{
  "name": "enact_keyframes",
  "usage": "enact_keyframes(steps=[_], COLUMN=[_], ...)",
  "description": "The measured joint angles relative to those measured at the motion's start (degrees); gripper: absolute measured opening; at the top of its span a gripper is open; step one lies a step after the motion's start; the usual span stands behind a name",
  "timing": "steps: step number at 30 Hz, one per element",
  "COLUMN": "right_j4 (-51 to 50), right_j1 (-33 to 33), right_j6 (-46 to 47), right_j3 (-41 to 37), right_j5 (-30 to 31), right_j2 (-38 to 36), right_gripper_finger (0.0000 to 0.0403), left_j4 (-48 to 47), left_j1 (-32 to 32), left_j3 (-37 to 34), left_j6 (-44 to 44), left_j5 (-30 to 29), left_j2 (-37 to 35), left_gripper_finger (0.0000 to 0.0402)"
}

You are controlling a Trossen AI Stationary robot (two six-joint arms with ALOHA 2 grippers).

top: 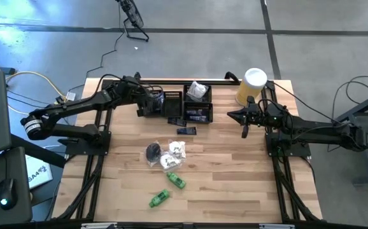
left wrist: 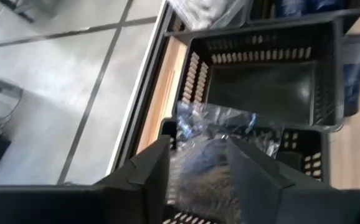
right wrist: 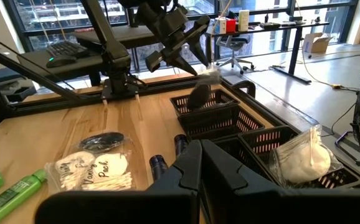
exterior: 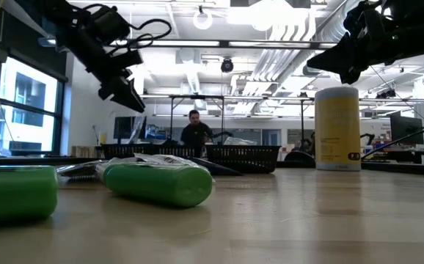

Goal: Pick & Place Travel size toiletries
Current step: Put the top black hairbrush into the left black bin

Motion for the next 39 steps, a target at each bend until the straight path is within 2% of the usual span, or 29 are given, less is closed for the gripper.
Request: enact_keyframes(steps=[8,17,24,30,39], right_j4=[0.0,0.0,0.0,0.0,0.0], right_j1=[0.0,0.0,0.0,0.0,0.0], right_j6=[0.0,0.0,0.0,0.1,0.5], right_j3=[0.0,0.0,0.0,0.0,0.0], right_j5=[0.0,0.0,0.0,0.0,0.0], right_j2=[0.0,0.0,0.0,0.0,0.0], right_gripper_finger=[0.0002,0.0002,0.0002,0.0002,0.0002], left_j4=[-0.3,2.5,3.0,2.9,2.9], left_j1=[0.0,0.0,0.0,0.0,0.0], left_j3=[0.0,0.0,0.0,0.0,0.0], left_j6=[0.0,-0.5,-4.9,-5.0,-5.0], left_j5=[2.7,2.7,3.6,7.6,8.1], left_j2=[0.0,0.0,0.0,0.0,0.0], left_gripper_finger=[0.0205,0.0200,0.0162,0.0107,0.0054])
